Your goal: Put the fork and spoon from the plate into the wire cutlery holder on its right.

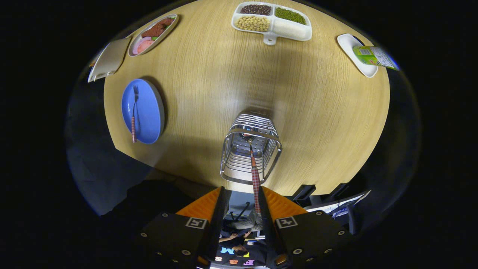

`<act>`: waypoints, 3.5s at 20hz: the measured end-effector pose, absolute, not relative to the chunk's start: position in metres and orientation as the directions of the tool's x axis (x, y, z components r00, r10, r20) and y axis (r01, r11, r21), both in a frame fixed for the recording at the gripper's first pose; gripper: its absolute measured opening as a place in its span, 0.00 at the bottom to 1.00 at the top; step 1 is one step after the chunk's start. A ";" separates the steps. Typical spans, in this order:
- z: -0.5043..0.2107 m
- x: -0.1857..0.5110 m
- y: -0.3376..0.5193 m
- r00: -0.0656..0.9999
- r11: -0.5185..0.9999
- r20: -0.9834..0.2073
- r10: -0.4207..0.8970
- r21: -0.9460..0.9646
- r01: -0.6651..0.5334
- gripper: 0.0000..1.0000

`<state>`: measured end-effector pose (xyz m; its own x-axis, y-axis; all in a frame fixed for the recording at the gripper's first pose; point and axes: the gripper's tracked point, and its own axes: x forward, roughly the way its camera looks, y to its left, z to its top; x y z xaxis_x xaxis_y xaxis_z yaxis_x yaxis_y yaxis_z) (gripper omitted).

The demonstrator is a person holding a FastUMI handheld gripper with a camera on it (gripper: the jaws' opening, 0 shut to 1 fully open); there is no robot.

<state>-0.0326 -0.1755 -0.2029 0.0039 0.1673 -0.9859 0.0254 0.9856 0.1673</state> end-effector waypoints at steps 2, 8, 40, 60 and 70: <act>-0.196 -0.032 -0.169 0.043 0.986 -0.985 0.165 0.165 -0.002 0.78; -0.171 -0.015 -0.111 0.218 0.976 -0.952 0.214 0.215 -0.015 0.99; -0.265 0.068 0.140 0.375 0.969 -0.916 0.141 0.206 0.139 0.95; -0.245 0.052 0.106 0.474 0.976 -0.873 0.114 0.188 0.111 0.08; -0.195 -0.005 -0.011 0.547 0.965 -0.837 0.001 0.145 0.219 0.08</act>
<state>-0.0055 -0.0106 -0.1952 0.5474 0.0011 -0.8369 0.2193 0.9649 0.1447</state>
